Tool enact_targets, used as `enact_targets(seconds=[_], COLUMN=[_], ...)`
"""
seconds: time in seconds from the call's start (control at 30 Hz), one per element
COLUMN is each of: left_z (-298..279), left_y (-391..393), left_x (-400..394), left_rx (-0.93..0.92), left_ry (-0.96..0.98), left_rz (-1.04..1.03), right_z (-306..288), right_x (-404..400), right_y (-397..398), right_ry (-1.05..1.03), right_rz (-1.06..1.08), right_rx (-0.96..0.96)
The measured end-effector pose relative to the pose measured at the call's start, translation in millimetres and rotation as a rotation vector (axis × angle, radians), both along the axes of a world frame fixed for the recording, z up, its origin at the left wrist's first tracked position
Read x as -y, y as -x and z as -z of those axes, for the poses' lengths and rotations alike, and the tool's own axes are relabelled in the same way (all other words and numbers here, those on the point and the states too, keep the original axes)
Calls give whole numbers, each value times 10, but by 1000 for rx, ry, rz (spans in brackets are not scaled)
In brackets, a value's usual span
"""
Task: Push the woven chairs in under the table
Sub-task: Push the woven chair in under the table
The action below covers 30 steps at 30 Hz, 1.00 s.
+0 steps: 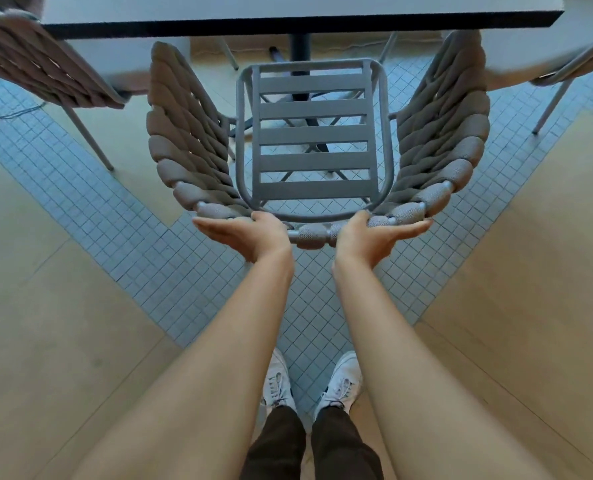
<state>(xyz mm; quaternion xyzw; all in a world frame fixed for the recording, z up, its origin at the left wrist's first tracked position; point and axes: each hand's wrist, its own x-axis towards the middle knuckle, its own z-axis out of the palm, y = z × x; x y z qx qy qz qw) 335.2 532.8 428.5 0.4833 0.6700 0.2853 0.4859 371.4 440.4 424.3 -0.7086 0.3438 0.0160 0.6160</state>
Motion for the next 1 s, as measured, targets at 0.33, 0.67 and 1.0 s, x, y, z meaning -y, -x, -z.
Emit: enact_targets(seconds=[0.33,0.67,1.0], left_z=[116,-35,-277], left_y=[92,111,720], left_x=[-36,-33,116], left_rx=[-23,-69,-719], left_ry=[-18,-12,-406], left_rz=[49,111,1099], right_z=[21,51,-459], right_x=[-13,104,694], right_y=[121,119,210], right_ry=[-3,32,524], right_rz=[3,-164,-849], right_rx=[11,-22,-290])
